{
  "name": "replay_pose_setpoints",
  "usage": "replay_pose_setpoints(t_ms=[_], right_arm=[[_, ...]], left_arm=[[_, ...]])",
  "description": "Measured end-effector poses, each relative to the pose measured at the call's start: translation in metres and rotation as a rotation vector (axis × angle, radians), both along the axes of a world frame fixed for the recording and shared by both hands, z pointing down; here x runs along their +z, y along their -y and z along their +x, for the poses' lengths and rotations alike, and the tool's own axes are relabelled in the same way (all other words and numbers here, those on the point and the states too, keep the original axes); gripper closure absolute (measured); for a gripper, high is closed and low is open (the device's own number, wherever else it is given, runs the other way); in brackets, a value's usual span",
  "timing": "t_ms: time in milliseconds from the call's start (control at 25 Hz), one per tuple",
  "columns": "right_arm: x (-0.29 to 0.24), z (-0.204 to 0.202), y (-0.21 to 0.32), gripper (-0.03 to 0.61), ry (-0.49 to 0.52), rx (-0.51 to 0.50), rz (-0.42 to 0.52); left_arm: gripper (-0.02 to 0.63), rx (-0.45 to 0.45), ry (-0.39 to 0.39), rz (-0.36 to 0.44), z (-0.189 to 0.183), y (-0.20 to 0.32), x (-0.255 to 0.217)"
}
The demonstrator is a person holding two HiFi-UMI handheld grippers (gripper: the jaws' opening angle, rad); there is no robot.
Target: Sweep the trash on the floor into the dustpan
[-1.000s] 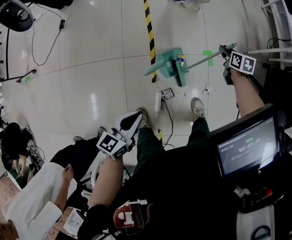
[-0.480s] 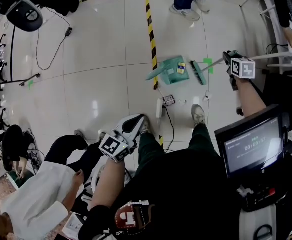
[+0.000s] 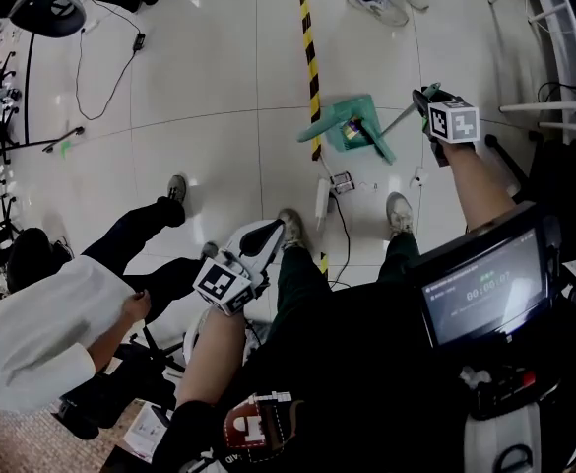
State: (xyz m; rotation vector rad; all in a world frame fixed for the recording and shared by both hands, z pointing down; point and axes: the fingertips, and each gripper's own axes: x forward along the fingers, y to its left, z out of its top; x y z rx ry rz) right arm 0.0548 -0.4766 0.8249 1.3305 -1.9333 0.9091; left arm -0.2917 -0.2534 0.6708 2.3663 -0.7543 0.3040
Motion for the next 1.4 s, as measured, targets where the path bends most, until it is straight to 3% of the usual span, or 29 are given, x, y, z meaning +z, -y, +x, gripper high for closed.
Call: replay_pose_setpoints(t_ms=[200, 360, 520, 760, 880, 1120, 1400], right_arm=[[-0.031, 0.045, -0.022, 0.489, 0.012, 0.077, -0.01], [-0.072, 0.094, -0.057, 0.489, 0.081, 0.131, 0.03], [-0.109, 0.129, -0.077, 0.488, 0.13, 0.037, 0.102], [-0.153, 0.179, -0.106, 0.488, 0.195, -0.112, 0.16], [-0.17, 0.19, -0.103, 0.488, 0.245, -0.156, 0.177], [-0.184, 0.19, -0.136, 0.488, 0.277, -0.208, 0.156], [-0.205, 0.142, -0.18, 0.488, 0.251, -0.268, 0.174]], left_arm=[[0.614, 0.014, -0.004, 0.035, 0.011, 0.018, -0.03], [0.614, 0.045, 0.001, 0.086, 0.044, 0.027, -0.053], [0.614, 0.071, 0.038, 0.151, 0.104, 0.031, -0.084], [0.614, -0.054, 0.011, 0.206, 0.191, -0.011, -0.128], [0.614, -0.097, 0.027, 0.236, 0.215, -0.031, -0.144], [0.614, -0.174, 0.046, 0.281, 0.215, -0.068, -0.173], [0.614, -0.238, 0.027, 0.356, 0.162, -0.115, -0.191]])
